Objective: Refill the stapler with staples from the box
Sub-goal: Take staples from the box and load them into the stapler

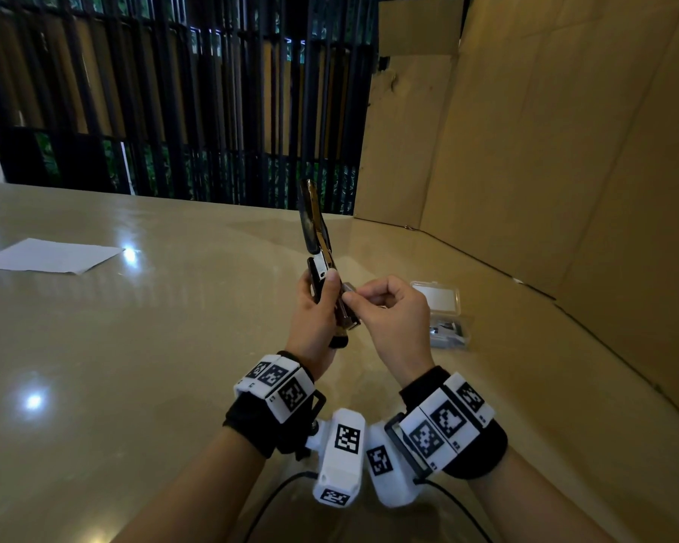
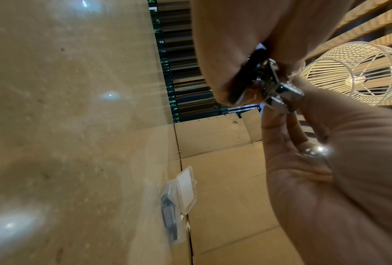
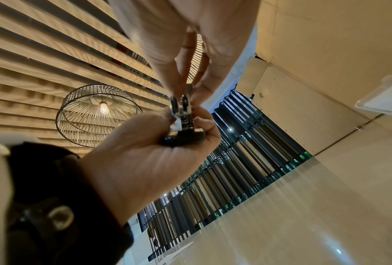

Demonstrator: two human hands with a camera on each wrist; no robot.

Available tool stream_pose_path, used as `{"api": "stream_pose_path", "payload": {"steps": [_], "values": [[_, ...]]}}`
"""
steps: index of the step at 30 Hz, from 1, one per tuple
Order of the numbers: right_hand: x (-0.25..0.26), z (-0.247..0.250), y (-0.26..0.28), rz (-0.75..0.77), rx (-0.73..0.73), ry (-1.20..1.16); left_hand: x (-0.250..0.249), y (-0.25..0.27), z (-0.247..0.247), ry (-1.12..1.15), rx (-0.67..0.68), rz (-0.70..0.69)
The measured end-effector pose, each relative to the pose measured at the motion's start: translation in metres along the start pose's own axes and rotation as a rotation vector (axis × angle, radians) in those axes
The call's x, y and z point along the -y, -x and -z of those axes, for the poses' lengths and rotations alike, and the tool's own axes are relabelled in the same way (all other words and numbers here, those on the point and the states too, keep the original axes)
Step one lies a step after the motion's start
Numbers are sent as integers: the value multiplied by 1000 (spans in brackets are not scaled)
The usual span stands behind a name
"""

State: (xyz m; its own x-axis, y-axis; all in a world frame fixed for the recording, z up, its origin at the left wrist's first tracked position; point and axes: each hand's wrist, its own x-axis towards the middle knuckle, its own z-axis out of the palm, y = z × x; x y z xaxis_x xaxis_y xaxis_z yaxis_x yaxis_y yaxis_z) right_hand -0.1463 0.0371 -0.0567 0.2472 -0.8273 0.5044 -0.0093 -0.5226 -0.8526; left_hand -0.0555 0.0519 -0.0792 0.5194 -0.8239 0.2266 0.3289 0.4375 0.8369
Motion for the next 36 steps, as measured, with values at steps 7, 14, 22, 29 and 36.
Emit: {"api": "stream_pose_path", "payload": {"steps": [7,14,22,29,36], "values": [[0,2,-1,-42,28,-46,-2,0,2,-5,8,-24],[-1,7,-3,-159,87,-160,-2,-1,3,-8,29,-36],[-1,15,-11,-349,246,-248,-1,-4,7,-85,-14,-51],[0,23,-16,-337,326,-93,-11,-4,10,-11,110,60],[-2,31,-22,-373,331,-147,-23,-6,13,-175,195,117]]}}
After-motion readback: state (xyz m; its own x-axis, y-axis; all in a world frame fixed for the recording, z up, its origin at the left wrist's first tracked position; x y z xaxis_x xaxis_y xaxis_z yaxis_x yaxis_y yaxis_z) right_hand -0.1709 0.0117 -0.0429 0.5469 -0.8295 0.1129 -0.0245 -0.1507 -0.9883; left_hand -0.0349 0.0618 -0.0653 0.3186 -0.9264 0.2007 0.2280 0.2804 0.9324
